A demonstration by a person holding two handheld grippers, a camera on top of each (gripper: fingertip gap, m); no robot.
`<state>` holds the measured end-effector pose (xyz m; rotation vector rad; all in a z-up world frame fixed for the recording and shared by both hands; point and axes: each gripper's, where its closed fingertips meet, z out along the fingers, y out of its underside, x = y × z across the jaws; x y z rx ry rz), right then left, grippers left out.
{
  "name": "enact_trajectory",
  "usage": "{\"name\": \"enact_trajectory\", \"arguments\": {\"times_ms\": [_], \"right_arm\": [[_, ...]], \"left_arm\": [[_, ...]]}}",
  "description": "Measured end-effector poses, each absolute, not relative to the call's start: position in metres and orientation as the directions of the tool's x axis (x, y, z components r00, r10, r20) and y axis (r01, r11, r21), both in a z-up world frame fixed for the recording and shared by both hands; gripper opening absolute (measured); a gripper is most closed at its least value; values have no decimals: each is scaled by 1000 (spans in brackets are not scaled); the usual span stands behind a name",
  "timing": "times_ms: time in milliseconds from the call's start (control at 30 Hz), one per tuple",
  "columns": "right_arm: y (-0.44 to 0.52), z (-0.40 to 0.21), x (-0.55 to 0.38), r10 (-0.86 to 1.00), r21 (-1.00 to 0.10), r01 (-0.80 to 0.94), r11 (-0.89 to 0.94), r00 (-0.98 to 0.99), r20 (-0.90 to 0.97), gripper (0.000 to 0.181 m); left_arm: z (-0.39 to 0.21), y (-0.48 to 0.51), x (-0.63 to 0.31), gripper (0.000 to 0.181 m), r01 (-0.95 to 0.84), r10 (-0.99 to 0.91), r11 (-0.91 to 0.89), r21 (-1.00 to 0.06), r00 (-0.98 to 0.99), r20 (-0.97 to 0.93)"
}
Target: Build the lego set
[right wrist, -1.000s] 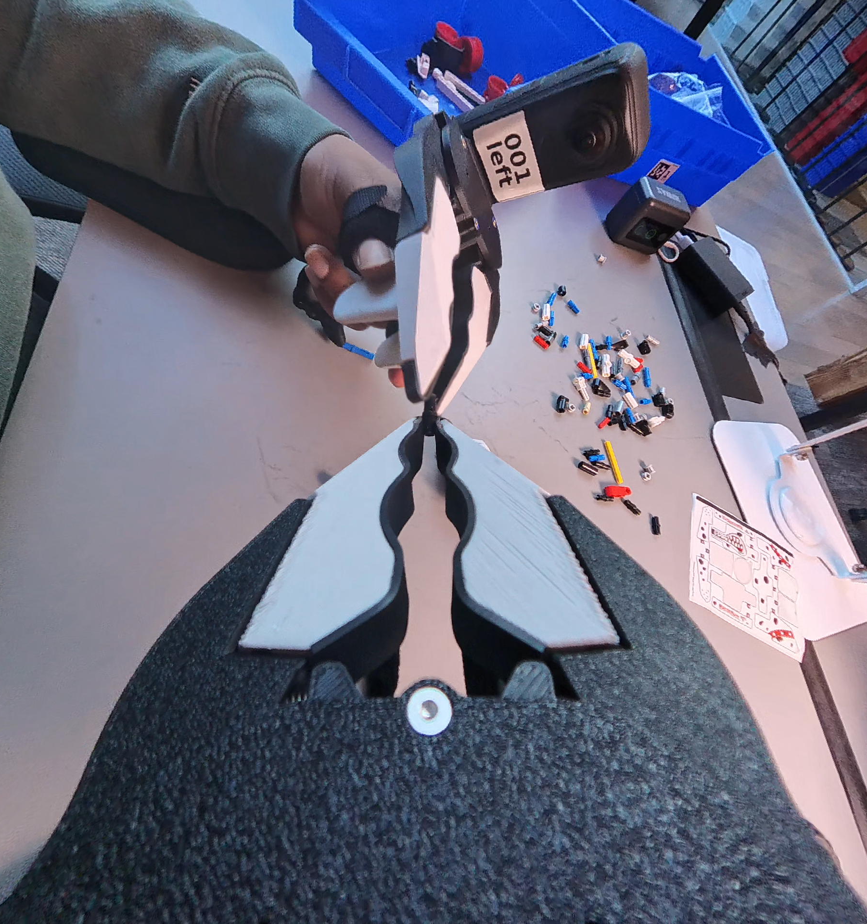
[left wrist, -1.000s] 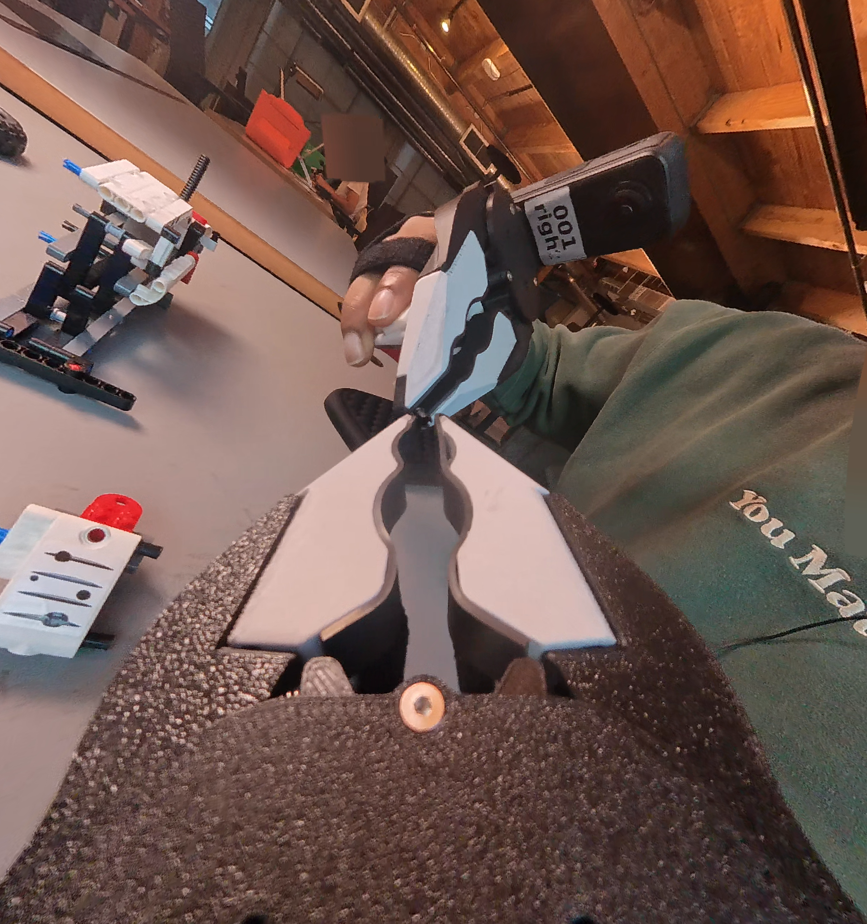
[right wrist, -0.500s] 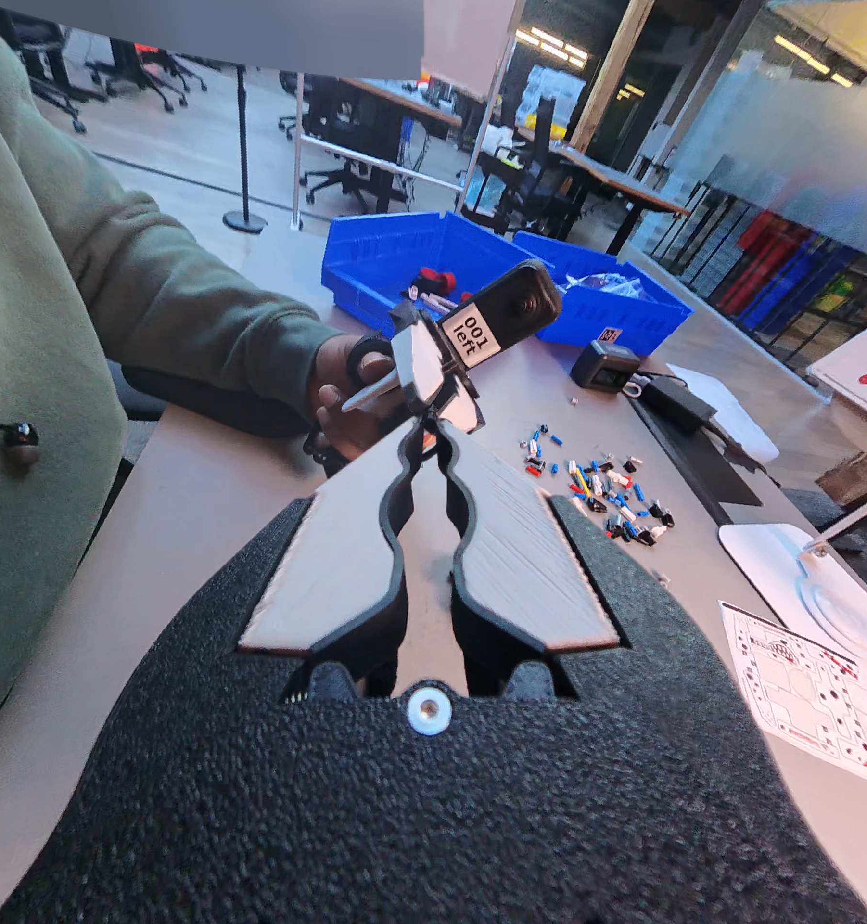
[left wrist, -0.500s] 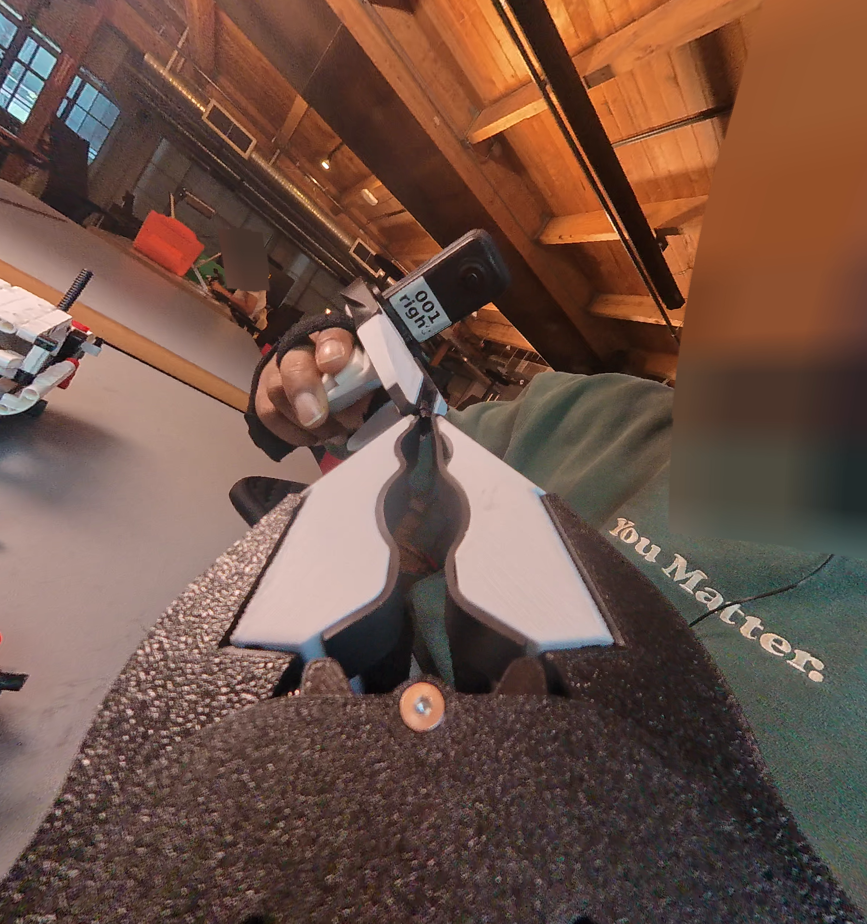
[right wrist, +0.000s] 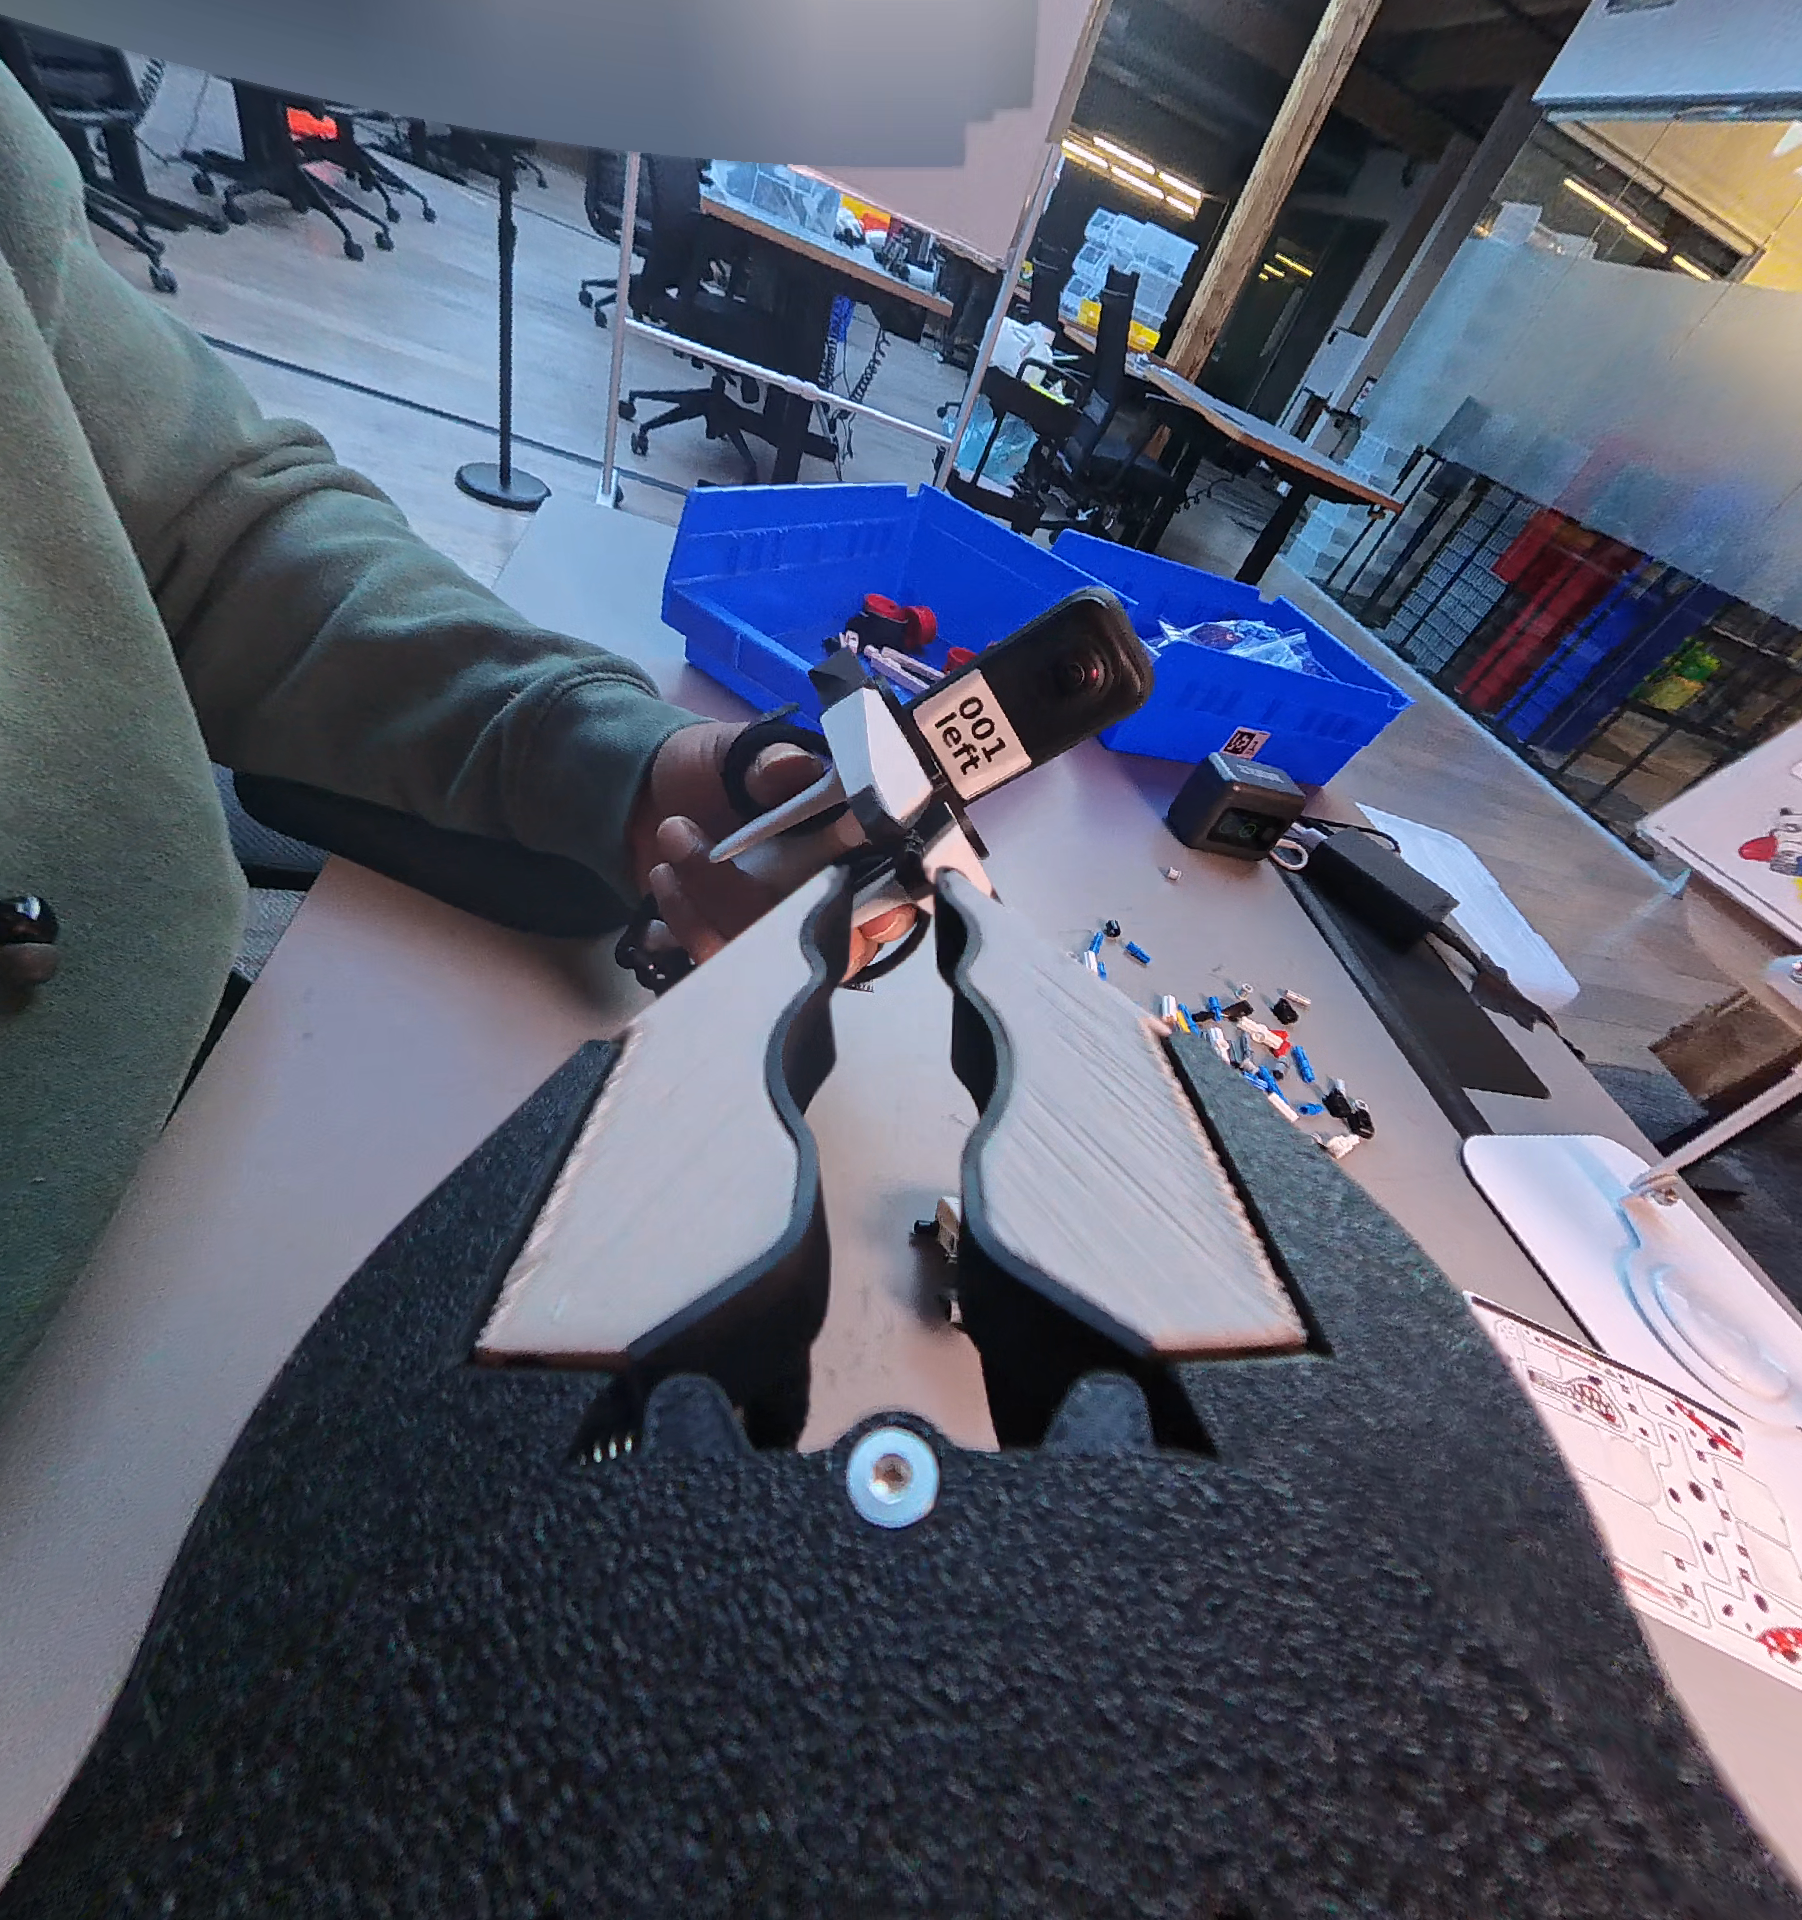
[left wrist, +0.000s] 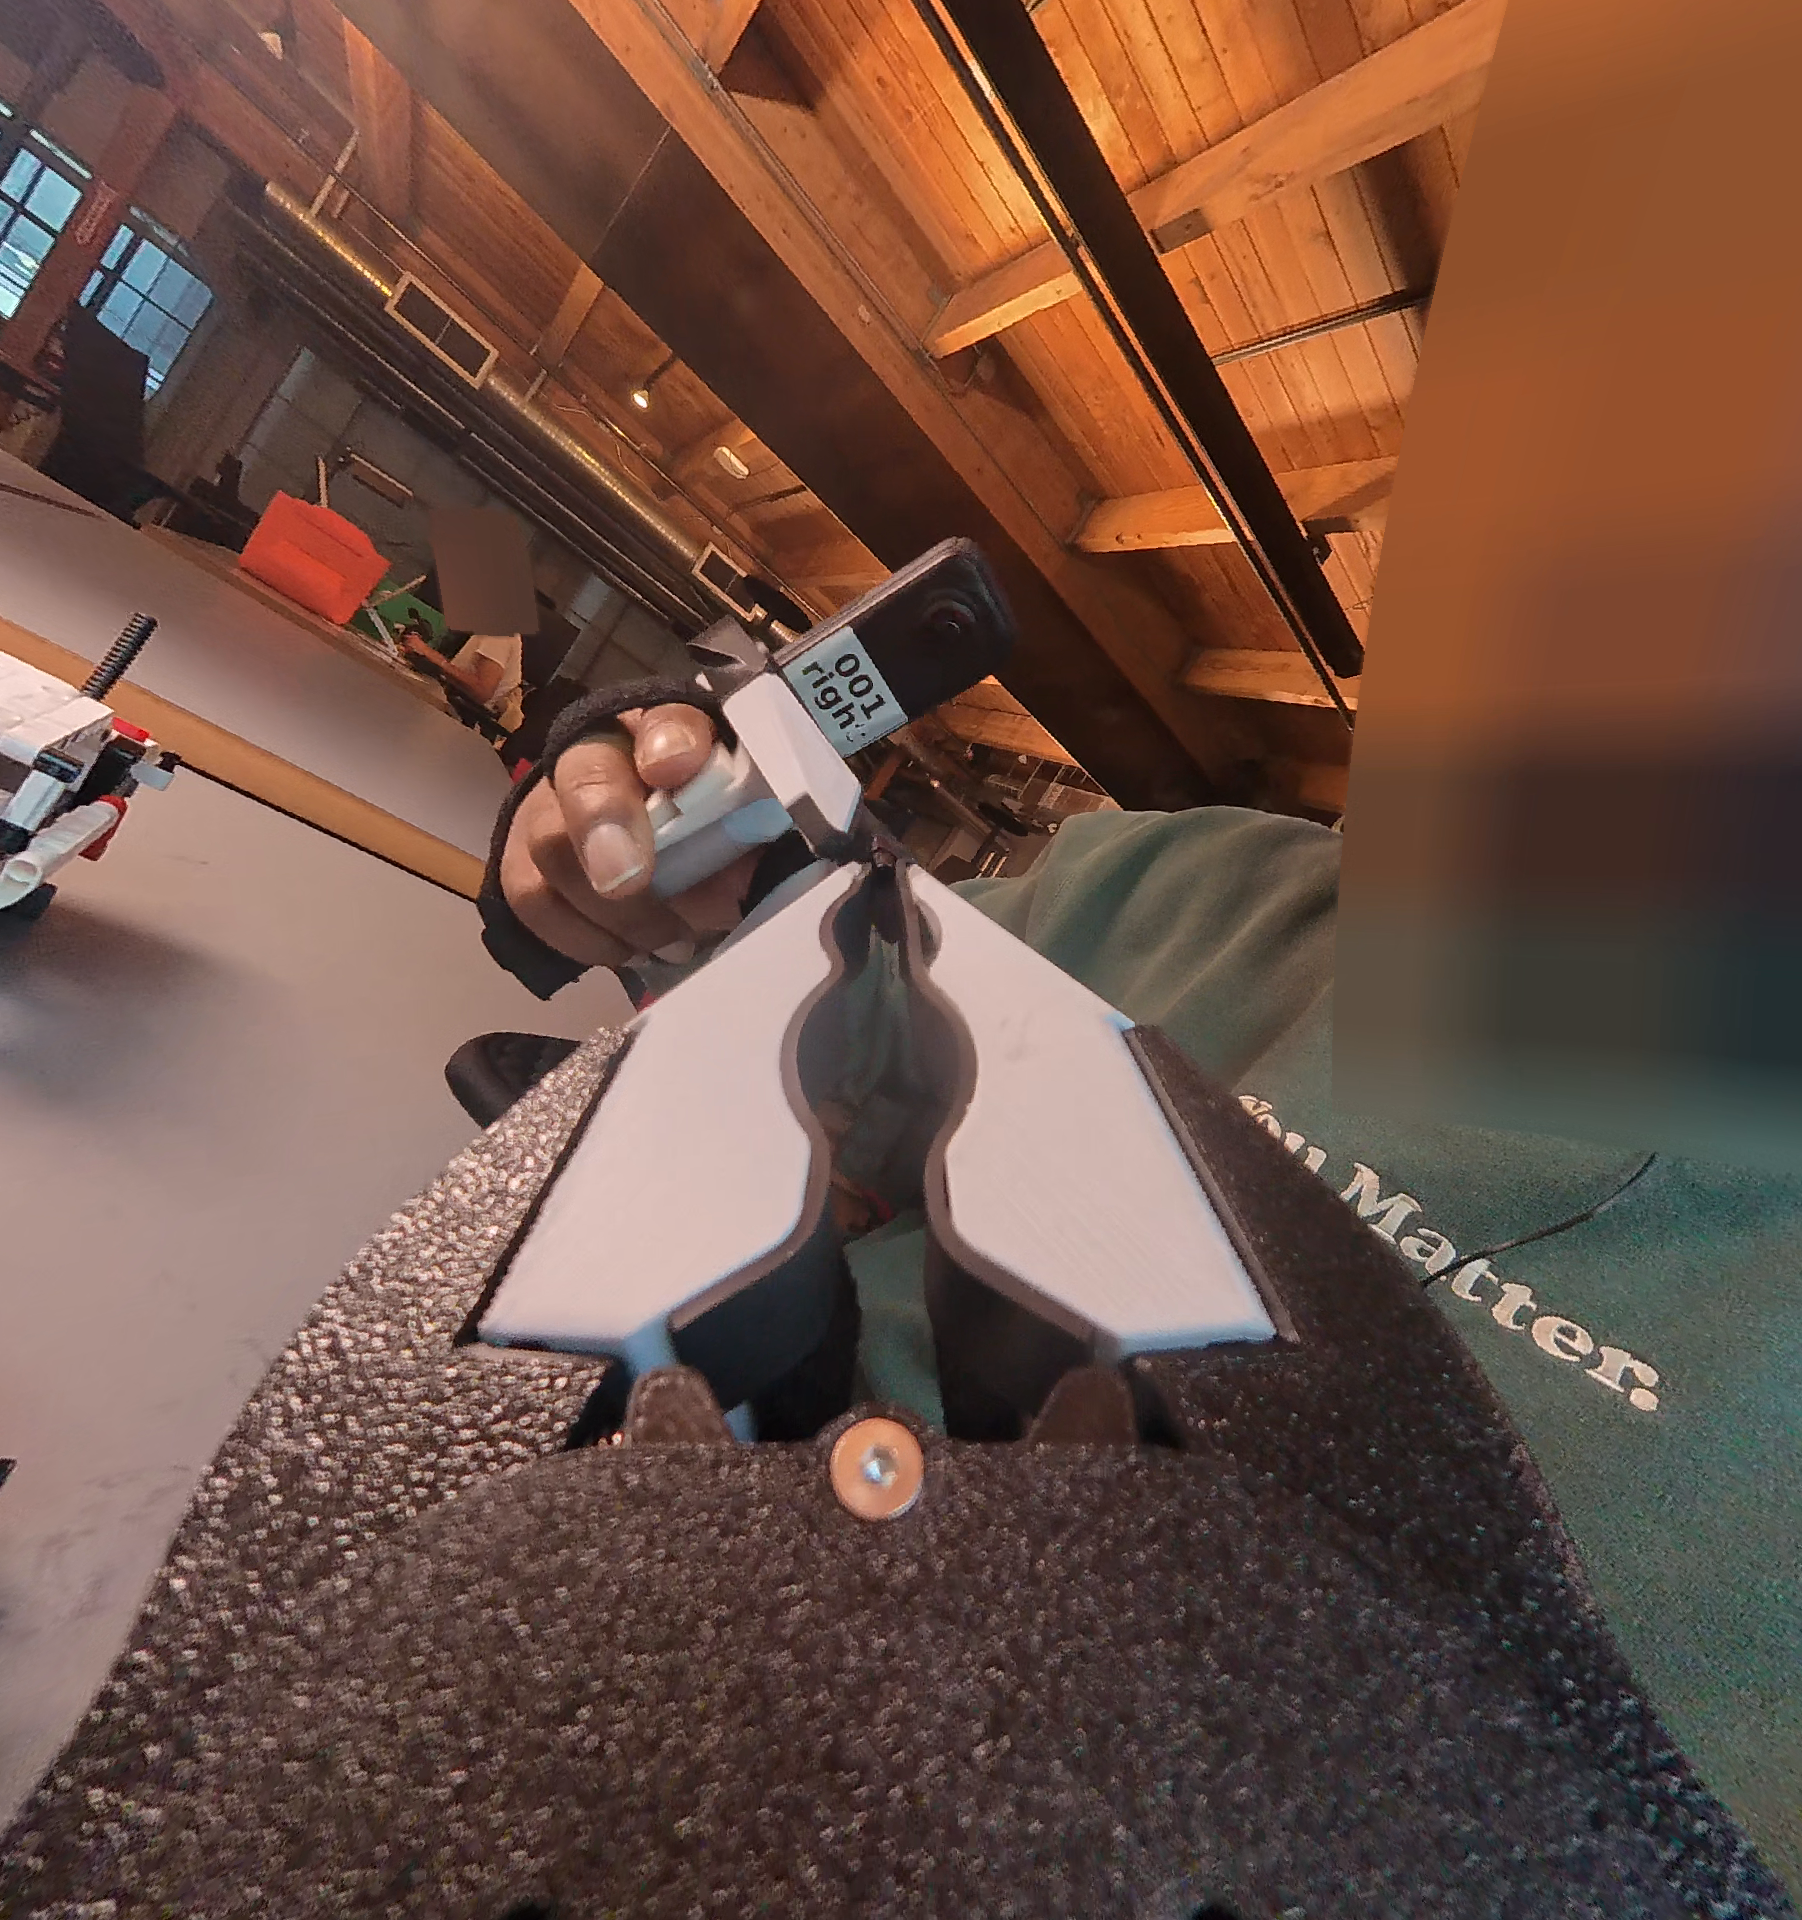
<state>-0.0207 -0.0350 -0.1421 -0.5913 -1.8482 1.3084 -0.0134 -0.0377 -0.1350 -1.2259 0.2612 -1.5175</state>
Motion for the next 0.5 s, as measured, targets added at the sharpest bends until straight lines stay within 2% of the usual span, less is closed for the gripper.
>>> {"name": "enact_trajectory", "arguments": {"times_ms": [100, 267, 367, 500], "right_arm": [[-33, -142, -21, 738, -921, -71, 382, -576, 351, 0], [-31, -140, -22, 745, -921, -72, 383, -566, 354, 0], [-32, -139, -22, 741, -921, -74, 382, -571, 353, 11], [-34, -139, -22, 731, -915, -80, 395, -577, 366, 8]], "left_arm": [[-135, -38, -13, 4, 596, -827, -366, -715, 144, 543], [-134, -38, -15, 4, 605, -825, -364, -709, 145, 547], [-135, -37, -15, 4, 602, -823, -366, -709, 146, 549], [-136, -37, -14, 4, 600, -821, -370, -709, 146, 552]]}}
